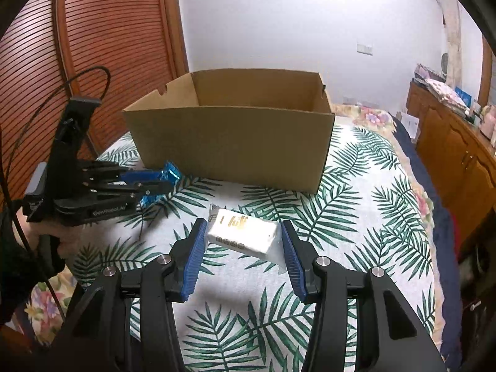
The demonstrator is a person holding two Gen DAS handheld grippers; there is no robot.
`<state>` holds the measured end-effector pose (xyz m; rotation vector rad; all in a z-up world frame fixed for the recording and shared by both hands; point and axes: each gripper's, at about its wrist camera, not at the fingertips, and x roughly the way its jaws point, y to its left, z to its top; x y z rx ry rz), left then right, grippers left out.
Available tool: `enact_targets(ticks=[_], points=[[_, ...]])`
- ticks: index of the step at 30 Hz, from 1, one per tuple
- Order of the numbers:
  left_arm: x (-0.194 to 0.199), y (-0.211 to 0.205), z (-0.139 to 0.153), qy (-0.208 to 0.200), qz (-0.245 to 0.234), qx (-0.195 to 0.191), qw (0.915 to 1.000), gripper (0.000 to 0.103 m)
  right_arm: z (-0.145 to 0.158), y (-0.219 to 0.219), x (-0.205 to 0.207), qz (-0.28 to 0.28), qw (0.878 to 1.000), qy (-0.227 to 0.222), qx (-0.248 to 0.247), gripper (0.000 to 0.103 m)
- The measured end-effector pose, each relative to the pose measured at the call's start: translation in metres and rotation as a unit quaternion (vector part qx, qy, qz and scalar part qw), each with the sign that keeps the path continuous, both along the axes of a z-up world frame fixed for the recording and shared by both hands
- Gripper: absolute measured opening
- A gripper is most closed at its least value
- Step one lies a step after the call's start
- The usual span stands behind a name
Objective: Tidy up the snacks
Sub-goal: 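Carry both items over the box and open both tools to drop them inside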
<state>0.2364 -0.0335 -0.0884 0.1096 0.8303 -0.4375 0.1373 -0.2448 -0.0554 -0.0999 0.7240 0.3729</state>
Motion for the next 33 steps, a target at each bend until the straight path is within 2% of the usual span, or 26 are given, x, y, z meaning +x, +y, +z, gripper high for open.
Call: enact_targets(ticks=[10, 22, 27, 33], points=[[-0.004, 0.003, 0.055, -0.057, 0.006, -0.023, 0.9981, 0.020, 0.024, 0.003, 0.002, 0.010, 1.000, -0.023, 0.002, 0.048], [0.042, 0.007, 0.106, -0.104, 0.005, -0.037, 0.9939, 0.020, 0.063, 0.024, 0.046, 0.035, 0.998, -0.059, -0.007, 0.048], [0.072, 0.013, 0.110, -0.110, 0.012, -0.038, 0.9931, 0.020, 0.072, 0.036, 0.078, 0.046, 0.997, -0.069, -0.010, 0.048], [0.113, 0.022, 0.097, -0.094, 0.024, -0.039, 0.9945, 0.020, 0.068, 0.047, 0.109, 0.055, 0.996, -0.064, -0.009, 0.048]])
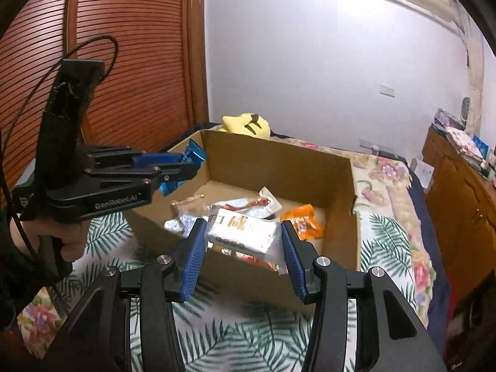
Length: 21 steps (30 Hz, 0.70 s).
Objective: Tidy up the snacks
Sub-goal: 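Carry both items over the box and open both tools to drop them inside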
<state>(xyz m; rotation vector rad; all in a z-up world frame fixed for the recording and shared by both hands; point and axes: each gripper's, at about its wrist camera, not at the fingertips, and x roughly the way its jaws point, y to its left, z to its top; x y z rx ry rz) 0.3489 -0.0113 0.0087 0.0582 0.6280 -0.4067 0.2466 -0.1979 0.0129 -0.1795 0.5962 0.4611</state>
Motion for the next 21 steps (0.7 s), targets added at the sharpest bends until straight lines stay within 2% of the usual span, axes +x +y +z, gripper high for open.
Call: enact_targets(ticks=[4, 7, 21], points=[[0.022, 0.005, -0.013, 0.020, 0.008, -0.006, 0.9998, 0.020, -0.006, 0.009, 0.018, 0.008, 1.000, 0.007, 0.001, 0.048], [0.032, 0.005, -0.022, 0.030, 0.021, 0.004, 0.9993, 0.020, -0.011, 0.016, 0.031, 0.013, 1.000, 0.012, -0.003, 0.048], [0.041, 0.001, -0.043, 0.061, 0.033, 0.016, 0.9975, 0.020, -0.048, 0.028, 0.084, 0.013, 0.997, 0.071, -0.014, 0.048]])
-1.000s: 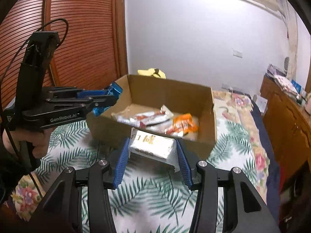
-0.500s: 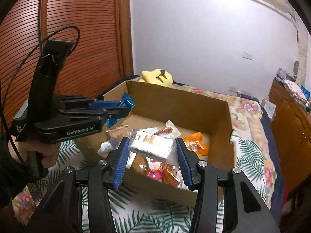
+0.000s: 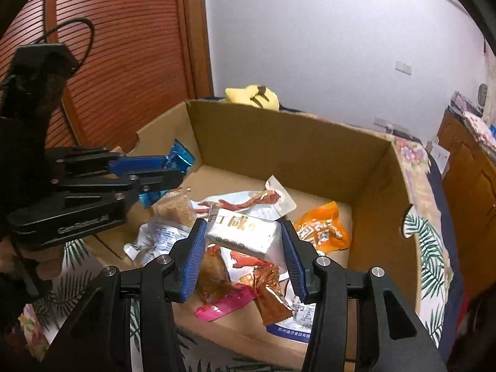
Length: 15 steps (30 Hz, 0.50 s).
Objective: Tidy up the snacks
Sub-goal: 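Carry both items over the box and open both tools to drop them inside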
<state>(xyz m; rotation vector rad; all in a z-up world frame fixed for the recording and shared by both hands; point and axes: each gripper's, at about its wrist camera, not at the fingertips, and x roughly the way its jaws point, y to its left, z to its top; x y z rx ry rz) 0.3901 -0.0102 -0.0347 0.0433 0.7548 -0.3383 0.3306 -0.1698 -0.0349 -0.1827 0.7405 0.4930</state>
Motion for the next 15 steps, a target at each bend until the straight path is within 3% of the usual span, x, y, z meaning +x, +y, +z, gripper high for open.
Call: enact_targets(ticks=[10, 12, 15], points=[[-0.0024, -0.0006, -0.0033, 0.007, 0.004, 0.000, 1.0000, 0.022, -0.0063, -0.0008, 0.0059, -0.007, 1.000, 0.017, 0.002, 0.049], [-0.0028, -0.0008, -0.0040, 0.008, 0.007, 0.004, 0.9999, 0.026, -0.0063, -0.0001, 0.0052, -0.009, 1.000, 0.019, 0.002, 0.049], [-0.0040, -0.0005, -0.0028, 0.005, 0.009, 0.004, 0.9999, 0.042, -0.0069, 0.0014, 0.0055, -0.011, 1.000, 0.018, -0.001, 0.053]])
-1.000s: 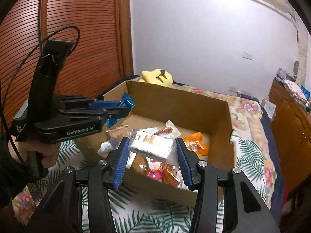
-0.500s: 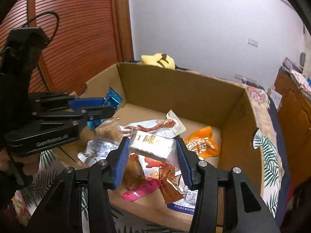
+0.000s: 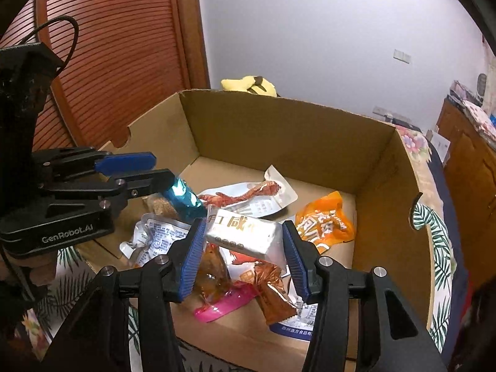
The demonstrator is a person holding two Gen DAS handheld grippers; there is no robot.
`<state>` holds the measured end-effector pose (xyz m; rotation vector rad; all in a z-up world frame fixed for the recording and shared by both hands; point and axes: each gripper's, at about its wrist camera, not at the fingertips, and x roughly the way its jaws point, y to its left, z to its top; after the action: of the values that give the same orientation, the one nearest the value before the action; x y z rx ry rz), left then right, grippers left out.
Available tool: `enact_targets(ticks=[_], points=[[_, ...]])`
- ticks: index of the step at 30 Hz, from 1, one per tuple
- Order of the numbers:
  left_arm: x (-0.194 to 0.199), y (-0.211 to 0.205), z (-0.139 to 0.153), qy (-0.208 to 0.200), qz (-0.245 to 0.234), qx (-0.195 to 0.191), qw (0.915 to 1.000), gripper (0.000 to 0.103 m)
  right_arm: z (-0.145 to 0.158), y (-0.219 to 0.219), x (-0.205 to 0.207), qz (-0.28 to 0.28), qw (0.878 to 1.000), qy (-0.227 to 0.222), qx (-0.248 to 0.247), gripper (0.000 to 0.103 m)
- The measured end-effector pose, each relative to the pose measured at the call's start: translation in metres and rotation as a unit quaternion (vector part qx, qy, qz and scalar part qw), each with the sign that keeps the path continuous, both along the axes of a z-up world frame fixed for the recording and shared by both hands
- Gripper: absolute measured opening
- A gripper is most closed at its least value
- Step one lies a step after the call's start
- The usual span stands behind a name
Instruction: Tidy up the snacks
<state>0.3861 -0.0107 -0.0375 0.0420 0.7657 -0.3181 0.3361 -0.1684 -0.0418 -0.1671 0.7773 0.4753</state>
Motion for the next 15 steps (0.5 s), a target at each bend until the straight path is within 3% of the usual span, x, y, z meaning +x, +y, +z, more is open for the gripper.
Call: enact_targets(ticks=[5, 15], points=[[-0.003, 0.002, 0.005, -0.008, 0.007, 0.004, 0.9999, 0.051, 0.003, -0.002, -0.001, -0.007, 1.000, -0.004, 0.002, 0.061], [-0.007, 0.004, 0.009, -0.015, 0.013, 0.015, 0.9997, 0.057, 0.011, -0.005, -0.009, -0.012, 1.000, -0.022, 0.007, 0.062]])
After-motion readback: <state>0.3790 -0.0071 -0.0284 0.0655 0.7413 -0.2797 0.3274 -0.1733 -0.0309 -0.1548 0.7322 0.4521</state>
